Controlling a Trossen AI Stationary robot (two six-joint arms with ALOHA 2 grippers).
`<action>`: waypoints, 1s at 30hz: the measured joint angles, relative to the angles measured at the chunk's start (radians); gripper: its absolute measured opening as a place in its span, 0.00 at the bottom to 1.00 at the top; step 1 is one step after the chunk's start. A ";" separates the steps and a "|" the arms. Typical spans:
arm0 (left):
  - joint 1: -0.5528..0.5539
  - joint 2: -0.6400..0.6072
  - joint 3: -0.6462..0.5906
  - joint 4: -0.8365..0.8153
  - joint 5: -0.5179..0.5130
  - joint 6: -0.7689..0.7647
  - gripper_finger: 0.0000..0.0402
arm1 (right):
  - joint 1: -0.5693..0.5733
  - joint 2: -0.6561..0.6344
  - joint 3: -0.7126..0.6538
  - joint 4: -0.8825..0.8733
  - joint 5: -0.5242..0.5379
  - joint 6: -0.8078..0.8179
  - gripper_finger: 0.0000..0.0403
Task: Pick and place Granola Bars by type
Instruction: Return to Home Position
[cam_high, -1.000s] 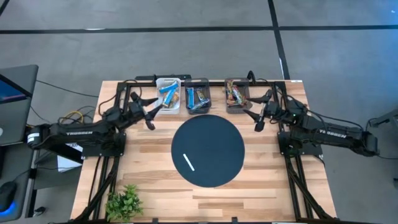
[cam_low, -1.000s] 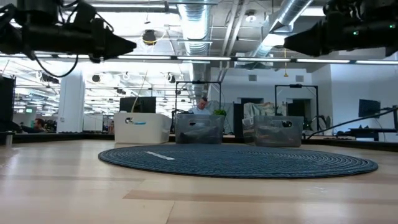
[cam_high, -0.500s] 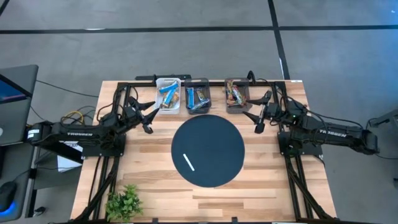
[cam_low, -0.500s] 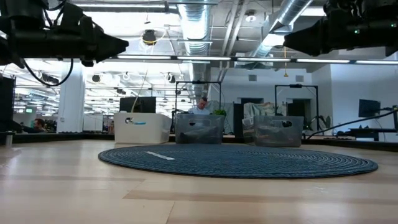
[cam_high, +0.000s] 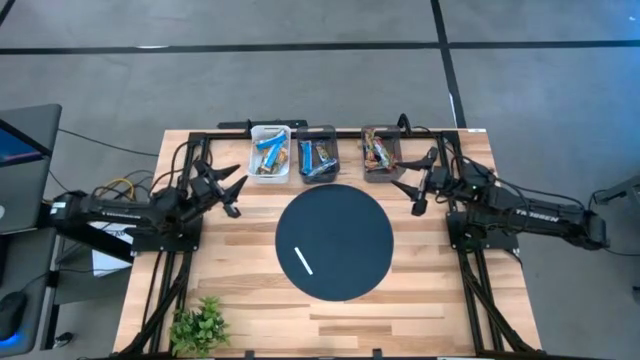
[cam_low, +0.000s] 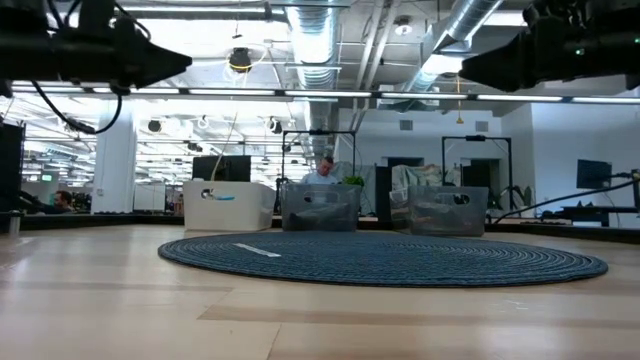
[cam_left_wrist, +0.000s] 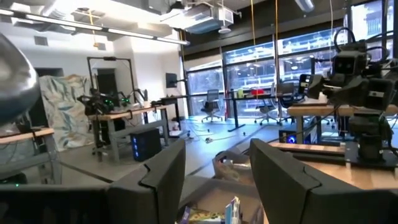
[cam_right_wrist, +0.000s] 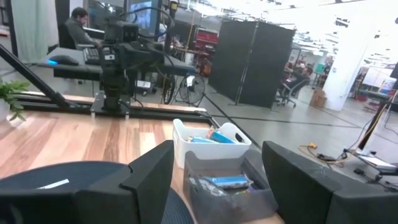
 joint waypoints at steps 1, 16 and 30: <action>-0.013 -0.035 0.000 -0.034 -0.013 0.006 0.43 | 0.000 -0.009 0.000 -0.012 0.000 0.000 0.59; -0.086 -0.444 0.001 -0.470 -0.039 -0.009 0.43 | 0.000 -0.042 0.000 -0.043 -0.001 0.007 0.59; -0.087 -0.443 0.014 -0.570 -0.100 -0.089 0.43 | -0.025 -0.193 0.000 -0.224 0.008 -0.019 0.59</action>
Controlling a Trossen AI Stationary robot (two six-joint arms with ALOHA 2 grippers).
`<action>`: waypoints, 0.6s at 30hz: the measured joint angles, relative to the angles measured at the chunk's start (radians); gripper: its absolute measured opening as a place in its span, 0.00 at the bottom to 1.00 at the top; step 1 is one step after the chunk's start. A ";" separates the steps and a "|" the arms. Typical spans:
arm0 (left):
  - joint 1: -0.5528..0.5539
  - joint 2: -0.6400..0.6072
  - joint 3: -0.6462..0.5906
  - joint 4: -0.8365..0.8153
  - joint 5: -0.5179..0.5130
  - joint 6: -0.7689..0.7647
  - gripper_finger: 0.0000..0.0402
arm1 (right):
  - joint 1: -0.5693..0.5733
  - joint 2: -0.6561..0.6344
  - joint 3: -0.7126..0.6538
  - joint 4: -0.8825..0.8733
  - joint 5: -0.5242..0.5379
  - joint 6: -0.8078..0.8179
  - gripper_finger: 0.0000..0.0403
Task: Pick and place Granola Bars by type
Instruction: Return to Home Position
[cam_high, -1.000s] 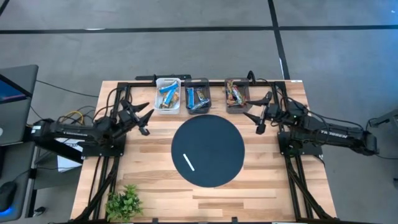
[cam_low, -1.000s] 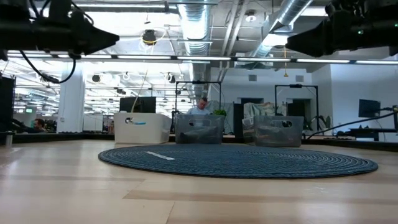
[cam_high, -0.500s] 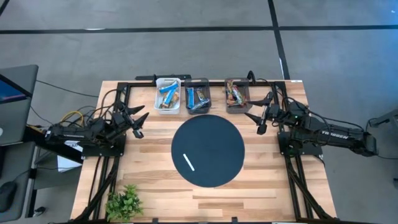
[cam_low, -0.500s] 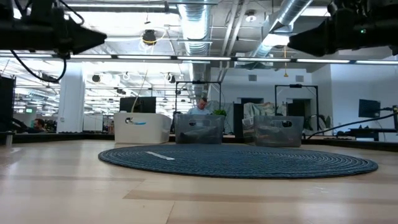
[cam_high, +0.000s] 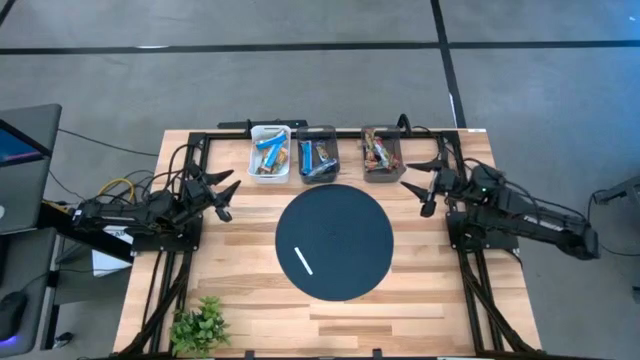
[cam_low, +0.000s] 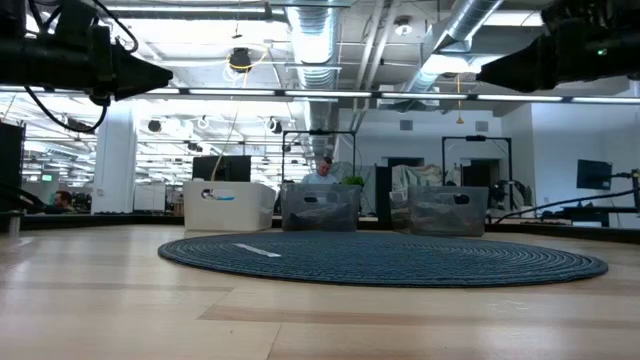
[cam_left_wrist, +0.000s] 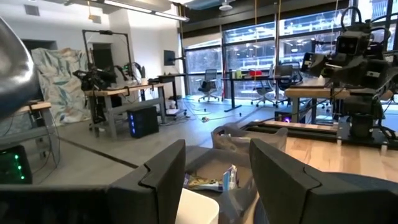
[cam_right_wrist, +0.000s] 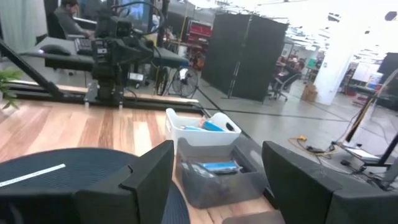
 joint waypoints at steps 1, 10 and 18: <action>0.000 0.000 0.000 -0.001 0.000 0.000 0.43 | -0.007 -0.030 0.000 -0.028 -0.003 0.000 0.59; 0.000 0.000 0.001 -0.004 0.000 0.000 0.43 | -0.021 -0.264 -0.009 -0.181 -0.083 0.037 0.59; 0.000 0.000 0.003 0.001 -0.007 0.002 0.43 | -0.020 -0.247 -0.151 0.111 -0.069 0.143 0.59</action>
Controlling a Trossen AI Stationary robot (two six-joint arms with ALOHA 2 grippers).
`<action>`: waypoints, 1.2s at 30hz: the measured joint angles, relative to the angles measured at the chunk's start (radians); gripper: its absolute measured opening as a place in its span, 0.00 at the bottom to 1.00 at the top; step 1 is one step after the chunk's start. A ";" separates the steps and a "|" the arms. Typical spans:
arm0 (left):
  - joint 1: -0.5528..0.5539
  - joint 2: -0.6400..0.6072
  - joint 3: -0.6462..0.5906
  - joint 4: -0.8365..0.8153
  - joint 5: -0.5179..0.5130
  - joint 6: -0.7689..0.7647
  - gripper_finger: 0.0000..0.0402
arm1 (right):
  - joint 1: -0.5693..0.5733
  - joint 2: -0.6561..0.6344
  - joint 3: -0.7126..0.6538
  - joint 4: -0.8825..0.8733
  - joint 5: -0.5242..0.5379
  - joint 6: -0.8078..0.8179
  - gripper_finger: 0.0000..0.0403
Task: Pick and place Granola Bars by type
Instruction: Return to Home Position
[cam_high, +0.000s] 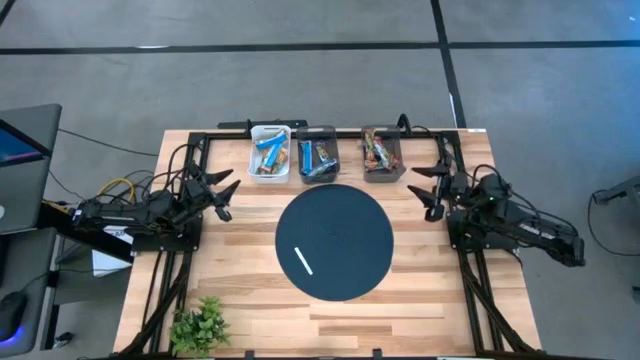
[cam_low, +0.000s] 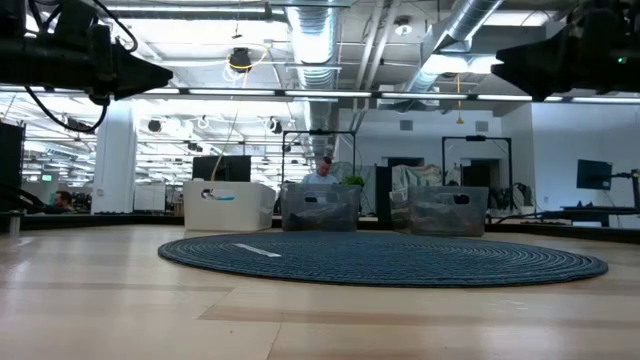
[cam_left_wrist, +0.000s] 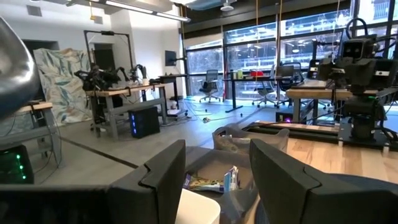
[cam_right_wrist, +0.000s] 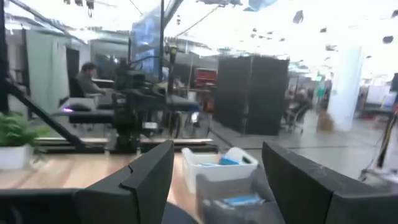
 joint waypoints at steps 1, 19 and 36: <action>0.000 0.000 0.000 0.000 -0.001 0.000 0.43 | 0.004 -0.001 -0.001 -0.008 -0.006 0.013 0.59; 0.000 0.000 0.000 -0.001 -0.035 0.014 0.43 | 0.266 0.009 -0.078 -0.097 0.245 0.063 0.59; 0.000 0.000 0.002 -0.031 -0.054 0.026 0.43 | 0.355 -0.003 -0.069 -0.148 0.191 -0.089 0.59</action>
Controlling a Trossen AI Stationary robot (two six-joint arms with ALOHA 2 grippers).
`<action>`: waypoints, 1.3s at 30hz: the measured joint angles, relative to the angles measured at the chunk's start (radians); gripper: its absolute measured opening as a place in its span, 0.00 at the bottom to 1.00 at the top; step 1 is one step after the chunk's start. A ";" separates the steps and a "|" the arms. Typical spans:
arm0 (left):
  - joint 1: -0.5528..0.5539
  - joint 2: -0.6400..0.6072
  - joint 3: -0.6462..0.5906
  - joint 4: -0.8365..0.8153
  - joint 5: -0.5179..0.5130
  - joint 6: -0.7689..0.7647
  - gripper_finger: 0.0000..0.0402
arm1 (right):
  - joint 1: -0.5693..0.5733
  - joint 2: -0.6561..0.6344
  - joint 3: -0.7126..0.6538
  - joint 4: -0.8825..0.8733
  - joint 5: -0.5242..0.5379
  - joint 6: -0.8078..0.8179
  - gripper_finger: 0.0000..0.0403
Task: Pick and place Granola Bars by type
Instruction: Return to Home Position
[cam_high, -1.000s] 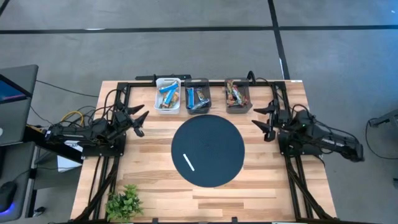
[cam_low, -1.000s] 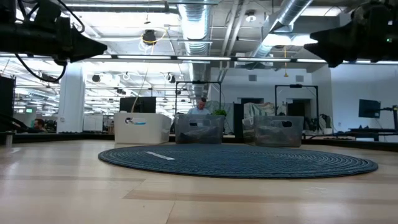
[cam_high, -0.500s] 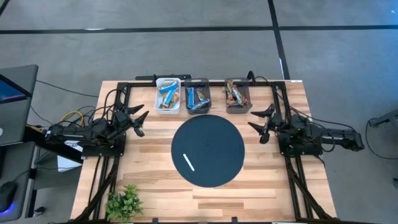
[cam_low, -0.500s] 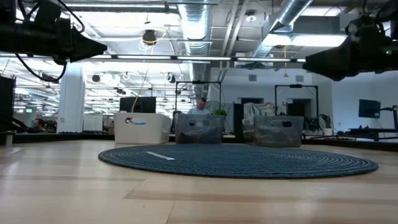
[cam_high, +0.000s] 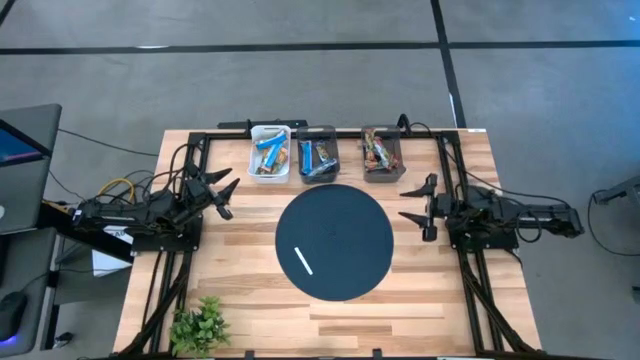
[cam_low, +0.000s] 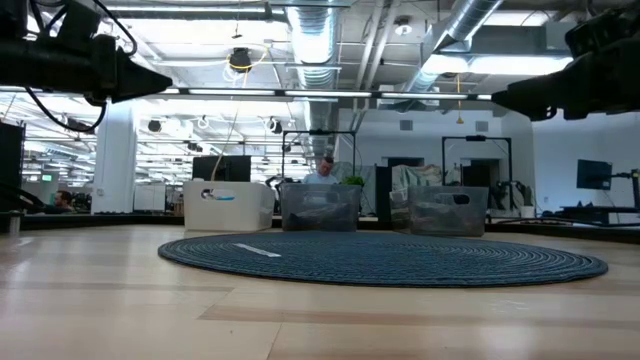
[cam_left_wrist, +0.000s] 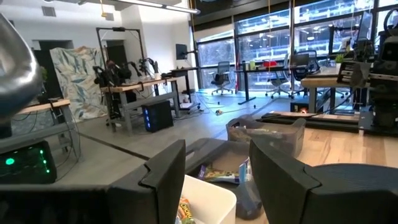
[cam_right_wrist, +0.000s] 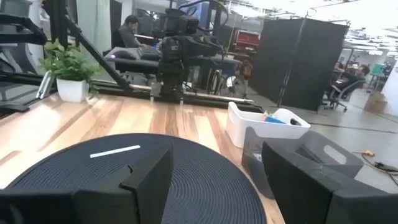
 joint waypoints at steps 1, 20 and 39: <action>0.000 0.000 0.000 -0.002 0.000 0.000 0.43 | 0.000 0.002 0.000 -0.001 0.000 0.001 0.59; 0.000 0.000 0.000 0.009 0.001 0.000 0.43 | 0.000 -0.005 -0.010 0.042 -0.139 0.005 0.59; 0.000 0.000 0.000 -0.073 0.064 -0.045 0.43 | 0.000 -0.004 -0.011 0.019 -0.048 0.025 0.59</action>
